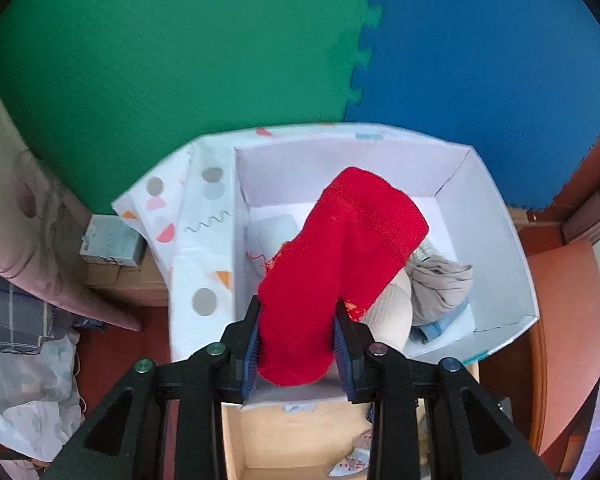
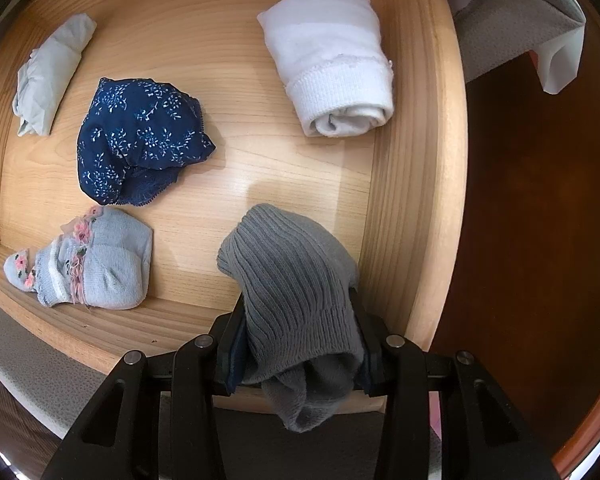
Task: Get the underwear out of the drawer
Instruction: 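Lower the red garment into the box and open the left gripper, then withdraw the left gripper from the box back over the drawer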
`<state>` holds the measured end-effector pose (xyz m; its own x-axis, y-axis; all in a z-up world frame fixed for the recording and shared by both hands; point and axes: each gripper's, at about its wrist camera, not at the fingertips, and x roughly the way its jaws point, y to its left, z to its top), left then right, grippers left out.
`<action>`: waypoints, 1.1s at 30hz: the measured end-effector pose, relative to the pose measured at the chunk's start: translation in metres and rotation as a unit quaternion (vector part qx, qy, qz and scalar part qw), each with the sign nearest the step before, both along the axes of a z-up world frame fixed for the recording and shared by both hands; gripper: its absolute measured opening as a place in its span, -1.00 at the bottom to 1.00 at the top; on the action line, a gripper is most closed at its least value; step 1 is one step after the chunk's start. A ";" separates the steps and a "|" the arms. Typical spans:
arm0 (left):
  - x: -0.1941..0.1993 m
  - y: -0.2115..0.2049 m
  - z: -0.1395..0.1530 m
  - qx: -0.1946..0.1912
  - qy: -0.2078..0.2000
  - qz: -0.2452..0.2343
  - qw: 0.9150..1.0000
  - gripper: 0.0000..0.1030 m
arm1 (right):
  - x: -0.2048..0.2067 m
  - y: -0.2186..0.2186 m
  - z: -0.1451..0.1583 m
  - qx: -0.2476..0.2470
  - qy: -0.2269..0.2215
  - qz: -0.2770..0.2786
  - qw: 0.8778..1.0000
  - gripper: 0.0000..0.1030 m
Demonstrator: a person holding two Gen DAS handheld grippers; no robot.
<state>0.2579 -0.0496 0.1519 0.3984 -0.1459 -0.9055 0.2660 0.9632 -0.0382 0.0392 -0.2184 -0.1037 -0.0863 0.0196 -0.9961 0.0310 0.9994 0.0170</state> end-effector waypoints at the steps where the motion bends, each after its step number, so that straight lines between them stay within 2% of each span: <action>1: 0.001 -0.001 -0.007 0.000 0.004 0.002 1.000 -0.37 | 0.000 0.000 0.000 0.000 0.000 0.001 1.000 -0.24; 8: 0.008 -0.007 -0.036 0.022 0.019 0.005 1.000 -0.24 | 0.000 0.000 -0.001 -0.001 0.001 0.001 1.000 -0.23; 15: -0.005 0.011 -0.021 0.018 0.002 0.006 1.000 -0.19 | 0.001 0.003 -0.003 -0.004 0.003 -0.001 1.000 -0.23; 20: -0.032 0.033 0.003 -0.003 -0.031 0.008 0.999 -0.18 | 0.002 0.004 -0.005 -0.008 0.006 -0.009 1.000 -0.23; 24: -0.065 0.052 0.009 0.007 -0.055 0.001 0.998 -0.18 | 0.003 0.003 -0.006 -0.012 0.011 -0.020 1.000 -0.23; 28: -0.095 0.068 -0.001 0.024 -0.060 -0.010 0.998 -0.18 | 0.004 0.000 -0.008 -0.013 0.014 -0.031 0.999 -0.23; 33: -0.126 0.081 -0.034 0.046 -0.053 -0.024 0.997 -0.18 | 0.006 -0.005 -0.011 -0.015 0.019 -0.047 0.999 -0.23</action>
